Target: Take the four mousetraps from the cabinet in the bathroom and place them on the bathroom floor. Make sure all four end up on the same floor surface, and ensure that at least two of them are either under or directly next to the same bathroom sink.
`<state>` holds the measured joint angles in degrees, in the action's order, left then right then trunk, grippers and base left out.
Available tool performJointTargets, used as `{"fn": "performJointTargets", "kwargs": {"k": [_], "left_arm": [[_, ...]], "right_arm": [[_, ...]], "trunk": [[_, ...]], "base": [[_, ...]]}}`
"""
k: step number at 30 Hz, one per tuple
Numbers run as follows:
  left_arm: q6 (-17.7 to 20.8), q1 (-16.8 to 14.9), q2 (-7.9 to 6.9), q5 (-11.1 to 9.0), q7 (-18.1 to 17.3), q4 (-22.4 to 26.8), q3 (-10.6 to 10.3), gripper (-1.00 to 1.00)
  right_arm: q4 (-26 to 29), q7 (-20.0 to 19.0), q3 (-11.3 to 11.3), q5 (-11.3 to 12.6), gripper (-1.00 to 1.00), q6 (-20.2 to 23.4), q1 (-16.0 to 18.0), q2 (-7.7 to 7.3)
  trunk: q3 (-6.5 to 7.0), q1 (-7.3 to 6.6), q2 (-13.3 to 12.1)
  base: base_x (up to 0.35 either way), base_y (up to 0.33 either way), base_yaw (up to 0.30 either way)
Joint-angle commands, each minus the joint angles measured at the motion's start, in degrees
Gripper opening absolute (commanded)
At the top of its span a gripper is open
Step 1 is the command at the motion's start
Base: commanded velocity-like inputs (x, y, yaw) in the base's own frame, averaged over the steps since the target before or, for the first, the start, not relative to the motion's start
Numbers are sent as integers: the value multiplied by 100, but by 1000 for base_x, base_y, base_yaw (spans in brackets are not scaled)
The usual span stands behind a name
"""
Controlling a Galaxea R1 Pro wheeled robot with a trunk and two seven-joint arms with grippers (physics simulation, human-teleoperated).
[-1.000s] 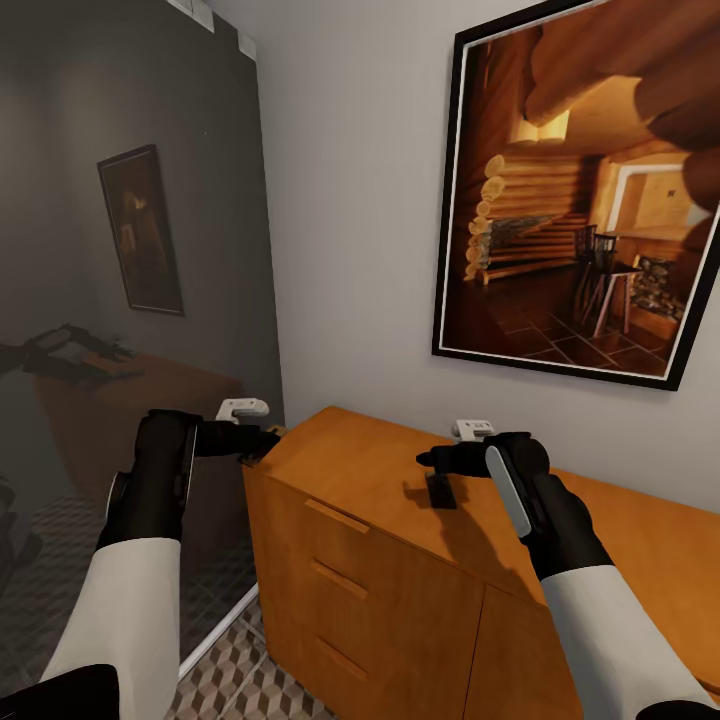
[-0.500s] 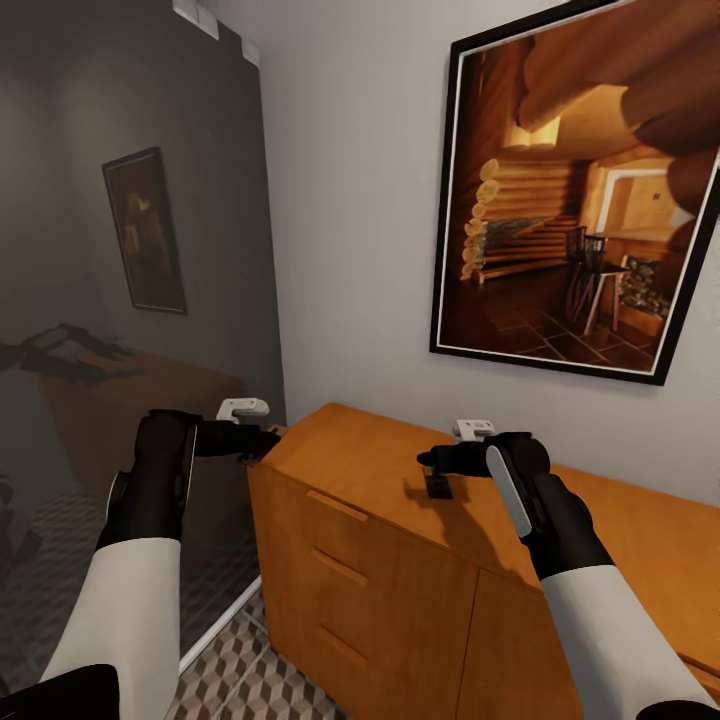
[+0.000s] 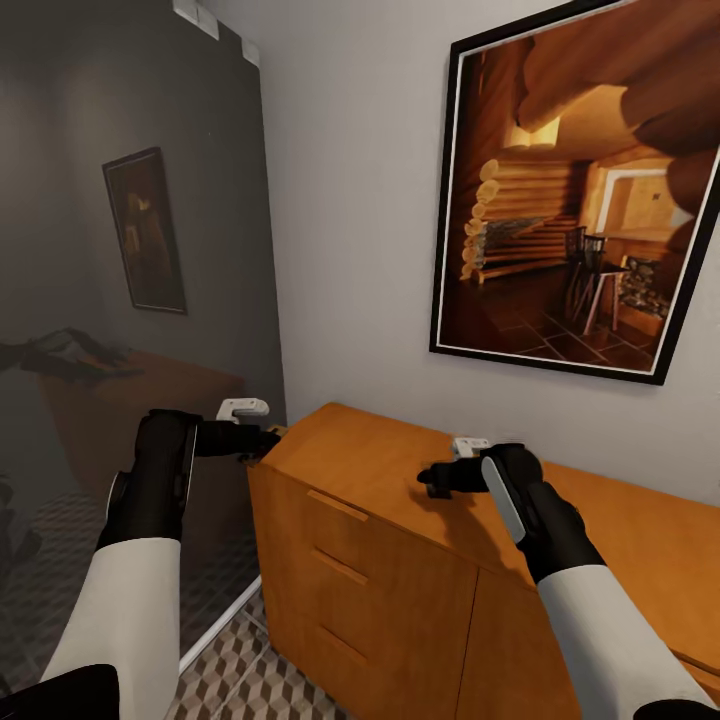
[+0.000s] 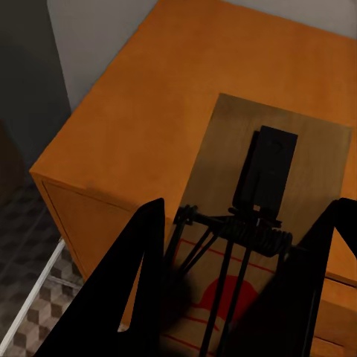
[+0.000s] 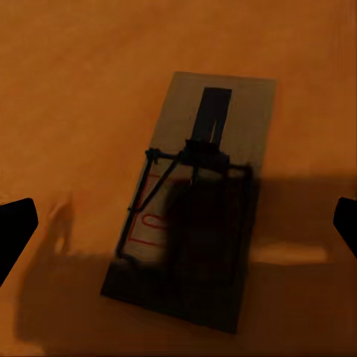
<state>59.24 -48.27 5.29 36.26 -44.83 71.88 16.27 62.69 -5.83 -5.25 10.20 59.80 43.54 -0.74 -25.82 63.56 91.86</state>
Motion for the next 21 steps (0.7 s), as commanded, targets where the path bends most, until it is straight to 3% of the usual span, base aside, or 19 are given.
{"fn": "performJointTargets", "kwargs": {"k": [1, 6, 21], "left_arm": [[18, -7, 7, 56, -63, 4, 16, -100], [18, -7, 7, 56, -61, 2, 16, -100], [18, -7, 7, 56, -61, 2, 16, -100]], "right_arm": [[-173, -6, 9, 9, 100, 20, 6, 1], [-467, 2, 228, -23, 100, 20, 6, 20], [-488, 3, 260, -45, 100, 20, 5, 22]], "trunk": [[-7, 0, 4], [-7, 0, 4], [-7, 0, 4]], "base": [[0, 0, 0], [0, 0, 0], [0, 0, 0]]}}
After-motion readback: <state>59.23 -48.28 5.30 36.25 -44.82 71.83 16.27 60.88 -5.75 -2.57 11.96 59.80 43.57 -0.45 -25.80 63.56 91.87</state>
